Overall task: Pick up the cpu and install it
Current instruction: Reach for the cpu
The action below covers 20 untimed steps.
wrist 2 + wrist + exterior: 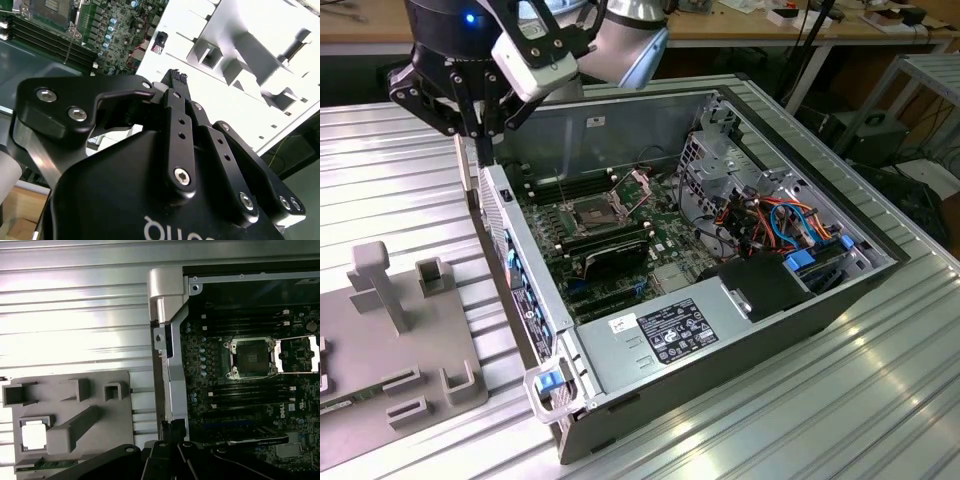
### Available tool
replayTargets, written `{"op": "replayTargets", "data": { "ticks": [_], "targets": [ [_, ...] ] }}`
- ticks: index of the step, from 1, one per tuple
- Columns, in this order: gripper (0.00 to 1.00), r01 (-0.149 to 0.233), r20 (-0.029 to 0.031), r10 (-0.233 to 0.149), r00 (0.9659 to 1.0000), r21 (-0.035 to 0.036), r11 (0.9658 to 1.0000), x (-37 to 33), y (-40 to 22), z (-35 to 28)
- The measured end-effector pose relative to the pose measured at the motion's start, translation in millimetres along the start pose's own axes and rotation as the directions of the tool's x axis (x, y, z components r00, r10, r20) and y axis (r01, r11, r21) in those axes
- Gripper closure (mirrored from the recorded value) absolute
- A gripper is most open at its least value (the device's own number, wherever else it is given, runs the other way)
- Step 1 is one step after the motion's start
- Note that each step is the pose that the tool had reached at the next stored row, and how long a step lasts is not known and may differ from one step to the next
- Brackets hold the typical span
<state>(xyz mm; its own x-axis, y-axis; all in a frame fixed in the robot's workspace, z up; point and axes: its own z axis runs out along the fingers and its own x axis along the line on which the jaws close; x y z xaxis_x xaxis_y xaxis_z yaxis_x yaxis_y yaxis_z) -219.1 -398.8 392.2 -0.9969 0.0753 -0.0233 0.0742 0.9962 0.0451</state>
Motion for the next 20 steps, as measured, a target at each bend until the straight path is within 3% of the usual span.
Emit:
{"op": "replayTargets", "data": {
  "ticks": [12, 20],
  "targets": [
    [0.89, 0.0, 0.0, 0.0, 1.0, -0.0001, 1.0, 21.9, -1.7, 0.0],
    [0.89, 0.0, -0.0001, 0.0, 1.0, 0.0, 1.0, 23.4, -1.8, 0.0]
  ]
}}
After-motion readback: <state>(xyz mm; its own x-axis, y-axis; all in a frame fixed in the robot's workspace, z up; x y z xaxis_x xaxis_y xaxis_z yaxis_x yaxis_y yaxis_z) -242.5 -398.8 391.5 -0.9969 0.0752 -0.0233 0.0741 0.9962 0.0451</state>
